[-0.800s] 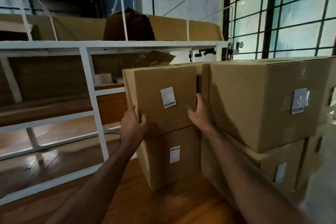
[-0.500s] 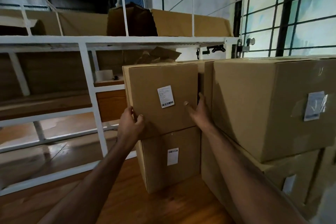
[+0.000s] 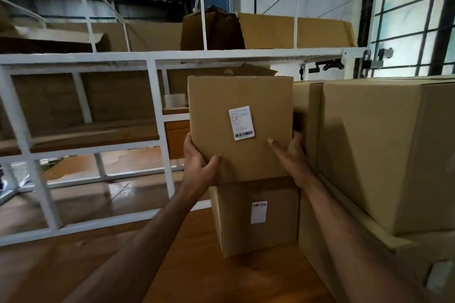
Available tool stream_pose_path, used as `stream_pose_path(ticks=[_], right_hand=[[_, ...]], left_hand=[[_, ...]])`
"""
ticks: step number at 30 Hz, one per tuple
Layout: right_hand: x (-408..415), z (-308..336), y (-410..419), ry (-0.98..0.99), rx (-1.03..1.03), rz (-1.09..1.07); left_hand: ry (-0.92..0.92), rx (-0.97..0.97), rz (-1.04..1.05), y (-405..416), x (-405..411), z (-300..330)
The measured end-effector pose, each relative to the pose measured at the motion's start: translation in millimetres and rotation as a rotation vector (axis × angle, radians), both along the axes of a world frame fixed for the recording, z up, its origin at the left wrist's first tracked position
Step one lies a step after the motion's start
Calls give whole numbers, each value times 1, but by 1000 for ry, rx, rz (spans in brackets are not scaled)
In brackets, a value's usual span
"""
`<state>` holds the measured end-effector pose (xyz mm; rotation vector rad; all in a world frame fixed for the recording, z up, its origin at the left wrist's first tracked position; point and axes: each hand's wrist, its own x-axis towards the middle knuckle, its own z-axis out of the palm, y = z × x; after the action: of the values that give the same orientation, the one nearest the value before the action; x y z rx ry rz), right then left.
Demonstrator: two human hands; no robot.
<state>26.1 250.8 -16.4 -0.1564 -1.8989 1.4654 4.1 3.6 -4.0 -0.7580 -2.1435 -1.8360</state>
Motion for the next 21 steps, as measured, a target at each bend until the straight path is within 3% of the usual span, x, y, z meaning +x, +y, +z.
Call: stream_pose_path(ticks=[6, 13, 21], right_hand=[[18, 18, -73, 158, 97, 28], [33, 13, -193, 230, 165, 86], [53, -24, -301, 130, 155, 147]], left_hand=[[39, 165, 121, -64, 7, -5], [186, 213, 362, -176, 26, -20], [192, 160, 489, -294, 50, -42]])
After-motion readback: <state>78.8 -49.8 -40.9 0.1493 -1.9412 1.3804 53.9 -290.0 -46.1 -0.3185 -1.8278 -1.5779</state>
